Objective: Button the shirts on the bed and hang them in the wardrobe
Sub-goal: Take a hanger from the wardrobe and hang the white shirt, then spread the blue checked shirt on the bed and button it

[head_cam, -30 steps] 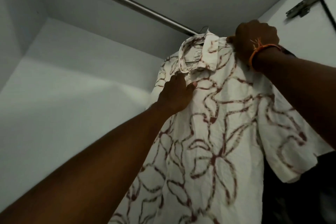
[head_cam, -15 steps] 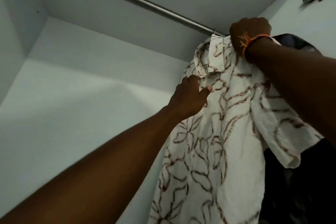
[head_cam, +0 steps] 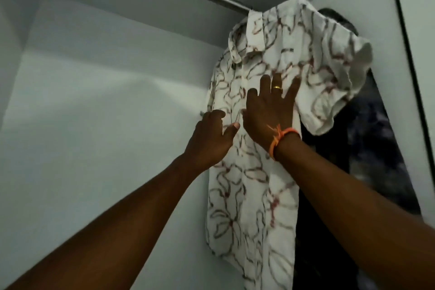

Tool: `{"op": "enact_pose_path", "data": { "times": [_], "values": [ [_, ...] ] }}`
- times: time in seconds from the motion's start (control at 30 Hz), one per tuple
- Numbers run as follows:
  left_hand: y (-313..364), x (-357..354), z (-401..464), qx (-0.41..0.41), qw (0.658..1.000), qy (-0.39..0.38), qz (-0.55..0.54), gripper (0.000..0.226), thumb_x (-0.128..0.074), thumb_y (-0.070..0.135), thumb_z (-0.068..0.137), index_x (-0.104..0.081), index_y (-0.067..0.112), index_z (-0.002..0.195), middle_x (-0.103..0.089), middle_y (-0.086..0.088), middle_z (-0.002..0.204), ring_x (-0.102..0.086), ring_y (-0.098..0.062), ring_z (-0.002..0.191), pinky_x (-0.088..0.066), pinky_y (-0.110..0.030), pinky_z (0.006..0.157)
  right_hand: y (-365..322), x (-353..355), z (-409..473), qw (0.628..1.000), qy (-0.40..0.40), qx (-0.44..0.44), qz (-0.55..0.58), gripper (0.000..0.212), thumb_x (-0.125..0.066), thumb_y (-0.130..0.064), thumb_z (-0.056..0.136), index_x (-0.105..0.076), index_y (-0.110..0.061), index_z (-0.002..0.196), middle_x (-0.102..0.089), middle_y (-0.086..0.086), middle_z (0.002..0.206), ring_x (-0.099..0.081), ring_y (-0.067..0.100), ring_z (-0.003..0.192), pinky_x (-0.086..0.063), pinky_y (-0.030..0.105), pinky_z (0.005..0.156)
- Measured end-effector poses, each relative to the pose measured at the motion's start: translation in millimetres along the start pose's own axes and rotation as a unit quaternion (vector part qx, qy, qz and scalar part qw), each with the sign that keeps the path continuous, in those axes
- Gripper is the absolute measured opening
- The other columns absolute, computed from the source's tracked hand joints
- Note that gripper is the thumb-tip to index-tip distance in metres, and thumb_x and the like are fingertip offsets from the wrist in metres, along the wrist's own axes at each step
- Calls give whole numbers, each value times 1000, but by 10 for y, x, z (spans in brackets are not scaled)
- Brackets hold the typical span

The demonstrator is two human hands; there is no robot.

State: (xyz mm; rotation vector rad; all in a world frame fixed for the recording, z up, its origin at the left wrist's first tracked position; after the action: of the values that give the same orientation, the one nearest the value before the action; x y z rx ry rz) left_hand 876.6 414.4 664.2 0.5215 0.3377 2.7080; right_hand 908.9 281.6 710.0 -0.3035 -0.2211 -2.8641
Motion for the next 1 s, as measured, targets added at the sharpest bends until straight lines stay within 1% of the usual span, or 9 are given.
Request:
{"op": "enact_pose_path", "data": {
  "times": [0.2, 0.3, 0.4, 0.53, 0.63, 0.73, 0.8, 0.9, 1.0],
  "values": [
    [-144, -54, -1424, 112, 993, -22, -31, 44, -58, 41, 96, -53, 16, 131, -54, -4, 126, -59, -20, 105, -50, -33, 92, 1, -129, -1576, 986, -21, 18, 167, 49, -69, -40, 82, -64, -7, 119, -45, 24, 143, -26, 45, 143, -1, 74, 111],
    [-342, -117, -2425, 198, 980, -17, -18, 33, -62, 35, 94, -59, 15, 121, -57, 0, 115, -61, -15, 93, -46, -20, 80, -37, -239, -2473, 970, -105, 24, 217, 47, -68, -42, 82, -64, -8, 116, -47, 24, 139, -28, 45, 141, -2, 73, 112],
    [-550, -238, -3587, 304, 951, -41, 33, 28, -64, 31, 93, -62, 14, 116, -59, -1, 109, -62, -17, 90, -47, -27, 85, -142, -424, -3433, 942, -215, 29, 254, 47, -72, -40, 79, -66, -9, 114, -49, 24, 135, -32, 45, 138, -5, 74, 112],
    [-604, -376, -4923, 403, 890, -176, 118, 40, -55, 29, 98, -52, 13, 135, -54, -7, 133, -53, -23, 122, -41, -32, 104, -401, -564, -4563, 830, -464, 55, 305, 54, -54, -50, 94, -50, -18, 138, -36, 13, 149, -26, 35, 143, -8, 65, 117],
    [-511, -382, -5440, 427, 856, -226, 181, 44, -44, 29, 103, -40, 17, 145, -46, -4, 145, -42, -21, 133, -36, -34, 110, -682, -525, -5144, 741, -539, 106, 386, 64, -43, -53, 99, -29, -22, 153, -25, 14, 158, -22, 34, 146, -20, 54, 118],
    [-433, -317, -5691, 424, 847, -244, 206, 46, -41, 25, 104, -36, 13, 148, -41, -5, 150, -37, -20, 138, -27, -27, 113, -928, -460, -5565, 669, -617, 168, 378, 66, -34, -57, 101, -12, -32, 157, -6, 10, 165, -6, 36, 151, -8, 59, 118],
    [-432, -242, -5793, 415, 845, -257, 217, 48, -43, 26, 103, -34, 12, 149, -37, -5, 152, -33, -18, 142, -21, -23, 114, -994, -433, -5757, 682, -622, 193, 333, 64, -29, -58, 101, -17, -30, 157, -9, 10, 164, -10, 36, 150, -8, 62, 118],
    [-487, -150, -5841, 428, 846, -249, 197, 51, -50, 27, 101, -36, 12, 148, -38, -5, 152, -33, -17, 141, -21, -21, 114, -1011, -429, -5862, 746, -559, 194, 305, 59, -28, -59, 100, -37, -28, 149, -35, 10, 154, -34, 34, 139, -27, 59, 112],
    [-516, -137, -5831, 422, 853, -236, 198, 50, -53, 27, 100, -41, 12, 146, -42, -4, 149, -37, -17, 139, -23, -20, 113, -1031, -387, -5845, 781, -500, 191, 322, 47, -51, -57, 92, -70, -22, 118, -63, 15, 118, -60, 38, 103, -50, 55, 84]
  ]
}}
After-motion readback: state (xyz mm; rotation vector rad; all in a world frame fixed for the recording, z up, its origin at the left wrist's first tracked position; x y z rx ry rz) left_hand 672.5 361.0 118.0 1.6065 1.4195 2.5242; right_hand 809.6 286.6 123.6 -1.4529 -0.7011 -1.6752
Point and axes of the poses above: each hand's wrist, its own z-axis towards the middle knuckle, its own x-axis out of the back of the hand, y = z × x, the point moved 3 cm from there along z, towards the middle knuckle
